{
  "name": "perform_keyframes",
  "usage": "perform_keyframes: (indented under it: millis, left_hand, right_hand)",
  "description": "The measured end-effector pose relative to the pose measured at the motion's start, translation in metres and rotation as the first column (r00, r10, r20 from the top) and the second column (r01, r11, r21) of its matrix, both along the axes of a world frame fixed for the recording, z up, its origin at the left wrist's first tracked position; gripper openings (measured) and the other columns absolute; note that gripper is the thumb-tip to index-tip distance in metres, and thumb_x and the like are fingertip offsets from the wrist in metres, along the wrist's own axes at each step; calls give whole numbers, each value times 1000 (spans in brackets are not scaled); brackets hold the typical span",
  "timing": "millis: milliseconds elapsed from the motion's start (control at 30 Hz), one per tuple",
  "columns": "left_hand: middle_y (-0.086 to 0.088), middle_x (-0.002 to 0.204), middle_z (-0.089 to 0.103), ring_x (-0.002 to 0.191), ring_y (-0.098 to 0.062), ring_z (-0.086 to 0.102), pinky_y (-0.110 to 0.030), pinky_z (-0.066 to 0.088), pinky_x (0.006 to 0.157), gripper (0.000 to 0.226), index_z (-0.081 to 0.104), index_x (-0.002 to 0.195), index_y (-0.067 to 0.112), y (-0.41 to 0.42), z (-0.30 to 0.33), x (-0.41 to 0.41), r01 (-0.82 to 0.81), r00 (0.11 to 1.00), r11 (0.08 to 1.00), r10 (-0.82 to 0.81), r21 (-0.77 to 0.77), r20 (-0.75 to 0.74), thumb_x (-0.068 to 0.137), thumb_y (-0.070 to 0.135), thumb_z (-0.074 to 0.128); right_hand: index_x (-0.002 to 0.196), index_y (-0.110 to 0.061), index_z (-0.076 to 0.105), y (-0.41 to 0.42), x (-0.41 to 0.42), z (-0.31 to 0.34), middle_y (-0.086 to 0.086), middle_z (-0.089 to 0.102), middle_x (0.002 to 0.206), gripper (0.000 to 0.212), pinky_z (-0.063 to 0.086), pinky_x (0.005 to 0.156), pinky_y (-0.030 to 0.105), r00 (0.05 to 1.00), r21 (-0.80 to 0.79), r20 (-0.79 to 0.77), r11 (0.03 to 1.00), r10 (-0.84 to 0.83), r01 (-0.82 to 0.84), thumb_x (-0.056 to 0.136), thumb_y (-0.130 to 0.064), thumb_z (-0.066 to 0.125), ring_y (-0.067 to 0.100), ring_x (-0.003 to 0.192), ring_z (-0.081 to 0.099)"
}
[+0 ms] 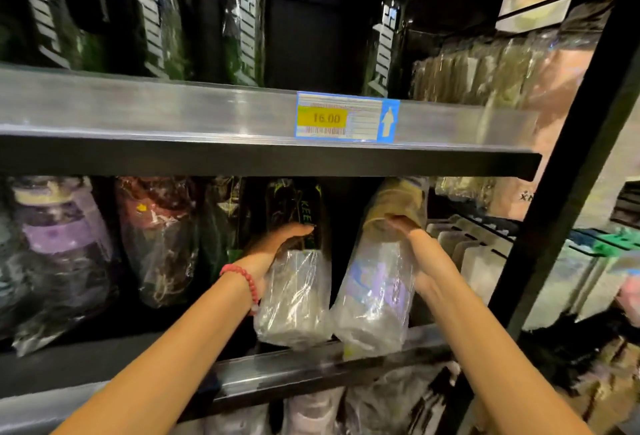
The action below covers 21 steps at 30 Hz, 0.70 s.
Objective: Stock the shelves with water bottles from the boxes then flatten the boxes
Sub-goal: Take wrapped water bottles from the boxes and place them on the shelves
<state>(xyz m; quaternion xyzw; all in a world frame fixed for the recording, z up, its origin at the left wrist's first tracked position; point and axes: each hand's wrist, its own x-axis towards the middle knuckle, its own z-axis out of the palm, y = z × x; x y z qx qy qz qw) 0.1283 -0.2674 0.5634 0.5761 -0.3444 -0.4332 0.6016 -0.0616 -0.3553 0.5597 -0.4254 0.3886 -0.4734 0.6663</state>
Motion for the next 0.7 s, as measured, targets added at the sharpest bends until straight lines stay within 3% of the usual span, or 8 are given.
perform_keyframes:
  millis: [33, 100, 200, 300, 433, 533, 600, 700]
  left_hand:
    - [-9, 107, 66, 105, -19, 52, -21, 40, 69, 37, 74, 92, 14, -3, 1, 0, -5, 1000, 1000, 5, -2, 24, 65, 40, 73]
    - [-1, 91, 68, 106, -20, 57, -26, 45, 85, 19, 73, 74, 21, -7, 2, 2, -5, 1000, 1000, 5, -26, 25, 63, 36, 76]
    - [-3, 105, 70, 105, -19, 61, -32, 44, 97, 50, 74, 87, 20, -12, 5, 3, -48, 996, 999, 50, -25, 78, 46, 46, 83]
    - [5, 107, 60, 107, -13, 53, -26, 38, 92, 49, 67, 106, 19, -14, -4, -1, -142, 965, 985, 160, -96, 209, 63, 33, 85]
    - [1, 115, 59, 108, -17, 55, -29, 43, 93, 107, 51, 128, 15, -15, -24, -2, -234, 846, 950, 304, -208, 437, 33, 53, 83]
    - [0, 119, 56, 109, -17, 53, -26, 40, 90, 97, 42, 134, 16, -15, -38, -1, -278, 830, 938, 342, -205, 440, 52, 26, 92]
    - [2, 117, 53, 106, -14, 50, -23, 38, 88, 96, 38, 136, 15, -14, -45, -1, -298, 834, 923, 376, -244, 403, 56, 16, 91]
    - [4, 120, 47, 110, -12, 46, -21, 36, 90, 102, 30, 142, 15, -12, -50, -3, -323, 858, 903, 406, -284, 314, 59, 10, 89]
  right_hand:
    - [109, -3, 66, -3, -1, 4, 9, 69, 93, 27, 51, 60, 24, 1000, 6, -8, 1000, 0, 0, 84, -14, 66, 17, 75, 63]
    - [87, -9, 65, -14, -2, 11, 2, 66, 70, 8, 48, 56, 21, 1000, 26, 4, 1000, 12, -12, 89, -15, 60, 15, 68, 58]
    - [70, -14, 55, -32, 0, 15, -6, 59, 46, 26, 43, 47, 16, 1000, 25, 13, 999, -22, 22, 95, -19, 52, 12, 49, 56]
    - [87, -12, 66, -35, 4, 6, -2, 62, 62, 12, 45, 46, 16, 994, 41, 73, 996, -80, 77, 89, -24, 62, 6, 45, 59]
    - [93, -17, 60, -32, 11, -13, 1, 64, 79, 16, 49, 48, 15, 971, -153, 97, 961, -217, 230, 84, -6, 68, 4, 55, 63]
    - [99, -25, 54, -24, 12, -27, 0, 63, 92, 32, 53, 68, 21, 960, -319, 123, 907, -250, 277, 84, 0, 66, 12, 79, 62]
    - [110, -25, 50, -22, 13, -29, -2, 60, 98, 40, 51, 70, 15, 963, -377, 96, 886, -251, 268, 84, 0, 67, 10, 84, 59]
    - [127, -19, 45, -19, 18, -27, 0, 58, 114, 69, 45, 81, 16, 966, -394, -58, 894, -253, 211, 68, -20, 81, 13, 97, 56]
